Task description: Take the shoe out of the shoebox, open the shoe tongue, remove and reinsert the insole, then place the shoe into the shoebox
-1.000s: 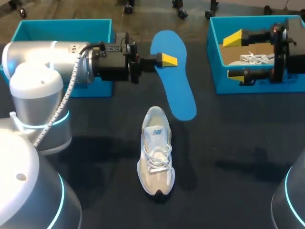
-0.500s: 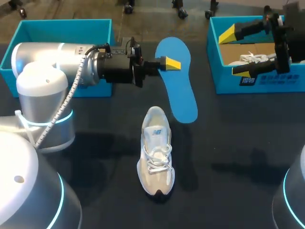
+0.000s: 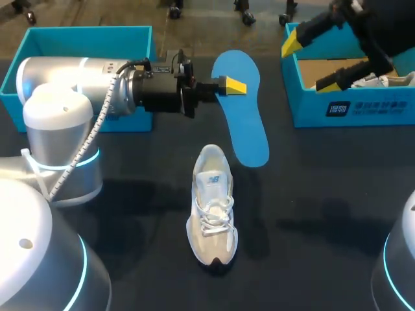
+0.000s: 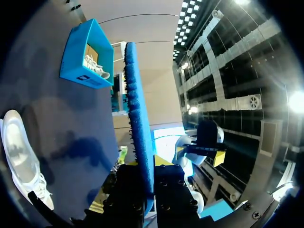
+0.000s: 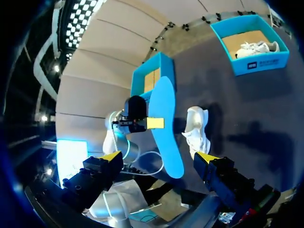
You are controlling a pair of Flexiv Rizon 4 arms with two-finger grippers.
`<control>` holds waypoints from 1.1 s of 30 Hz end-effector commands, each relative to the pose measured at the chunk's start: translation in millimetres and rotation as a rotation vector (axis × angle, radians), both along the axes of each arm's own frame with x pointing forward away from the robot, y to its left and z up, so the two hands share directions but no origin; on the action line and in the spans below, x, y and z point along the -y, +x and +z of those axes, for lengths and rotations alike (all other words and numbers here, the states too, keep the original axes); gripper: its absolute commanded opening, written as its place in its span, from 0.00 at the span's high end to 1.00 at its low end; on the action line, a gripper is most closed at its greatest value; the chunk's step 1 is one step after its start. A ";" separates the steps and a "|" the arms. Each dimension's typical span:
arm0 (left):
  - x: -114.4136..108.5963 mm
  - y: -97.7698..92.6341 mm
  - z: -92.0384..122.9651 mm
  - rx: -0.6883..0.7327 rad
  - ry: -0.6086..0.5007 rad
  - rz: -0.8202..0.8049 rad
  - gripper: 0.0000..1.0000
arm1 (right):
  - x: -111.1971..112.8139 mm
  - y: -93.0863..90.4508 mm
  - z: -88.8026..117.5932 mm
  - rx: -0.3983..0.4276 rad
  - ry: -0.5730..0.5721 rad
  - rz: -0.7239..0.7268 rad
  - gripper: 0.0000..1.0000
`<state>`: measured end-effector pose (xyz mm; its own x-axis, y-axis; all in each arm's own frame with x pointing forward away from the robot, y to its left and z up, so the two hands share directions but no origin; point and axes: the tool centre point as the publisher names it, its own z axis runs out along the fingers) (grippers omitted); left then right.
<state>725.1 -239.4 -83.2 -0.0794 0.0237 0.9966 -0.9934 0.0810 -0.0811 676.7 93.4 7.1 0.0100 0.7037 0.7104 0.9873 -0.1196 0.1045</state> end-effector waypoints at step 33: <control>0.5 0.0 -0.4 0.000 -0.001 0.001 1.00 | -45.6 42.5 3.3 -0.068 -0.726 0.020 0.00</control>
<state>725.1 -239.4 -83.2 -0.0794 0.0237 0.9966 -0.9934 0.0810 -0.0811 712.6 128.6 13.0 0.0063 0.9790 0.2039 0.9944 -0.0277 0.1019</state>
